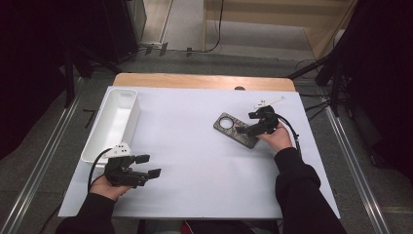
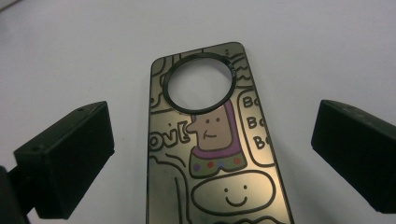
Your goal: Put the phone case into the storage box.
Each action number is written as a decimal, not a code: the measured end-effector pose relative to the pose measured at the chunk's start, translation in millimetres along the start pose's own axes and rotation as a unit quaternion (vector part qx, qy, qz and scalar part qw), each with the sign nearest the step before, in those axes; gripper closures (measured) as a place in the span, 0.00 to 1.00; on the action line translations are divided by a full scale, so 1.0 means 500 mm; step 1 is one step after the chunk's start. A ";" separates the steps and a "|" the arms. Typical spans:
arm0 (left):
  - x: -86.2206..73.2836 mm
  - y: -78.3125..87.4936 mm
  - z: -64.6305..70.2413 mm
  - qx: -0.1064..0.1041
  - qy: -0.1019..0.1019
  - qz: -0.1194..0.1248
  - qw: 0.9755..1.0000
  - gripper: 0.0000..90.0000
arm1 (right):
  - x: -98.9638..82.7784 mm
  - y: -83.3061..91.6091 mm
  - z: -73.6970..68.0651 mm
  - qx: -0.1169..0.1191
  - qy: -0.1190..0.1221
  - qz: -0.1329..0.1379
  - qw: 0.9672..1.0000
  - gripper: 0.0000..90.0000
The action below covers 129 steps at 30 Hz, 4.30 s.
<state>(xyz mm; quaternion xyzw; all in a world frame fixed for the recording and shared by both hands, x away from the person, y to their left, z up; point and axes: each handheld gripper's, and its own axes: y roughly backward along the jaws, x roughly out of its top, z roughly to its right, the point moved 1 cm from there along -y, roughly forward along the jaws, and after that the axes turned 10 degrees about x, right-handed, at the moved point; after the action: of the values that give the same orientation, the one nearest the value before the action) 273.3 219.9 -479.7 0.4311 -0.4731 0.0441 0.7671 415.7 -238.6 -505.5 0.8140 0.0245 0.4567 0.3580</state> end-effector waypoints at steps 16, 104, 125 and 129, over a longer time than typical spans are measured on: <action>0.000 0.001 0.000 -0.001 0.001 0.001 1.000 0.25 | -0.014 -0.026 -0.001 -0.003 0.011 -0.027 1.000 0.00; 0.002 0.004 -0.002 0.002 0.009 0.007 1.000 0.25 | -0.028 -0.006 -0.031 -0.045 0.067 -0.041 0.996 0.12; 0.006 0.007 -0.001 0.003 0.024 0.007 1.000 0.25 | -0.012 0.037 -0.098 -0.031 0.045 -0.036 0.998 0.12; 0.006 0.007 -0.002 0.004 0.029 0.007 1.000 0.25 | -0.015 0.039 -0.111 -0.031 0.040 -0.036 0.998 0.12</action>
<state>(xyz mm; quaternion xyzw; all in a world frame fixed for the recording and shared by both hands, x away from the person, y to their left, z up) 273.9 221.6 -475.2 0.4289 -0.4536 0.0639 0.7786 363.3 -224.6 -481.2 0.7824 0.0539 0.4760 0.3980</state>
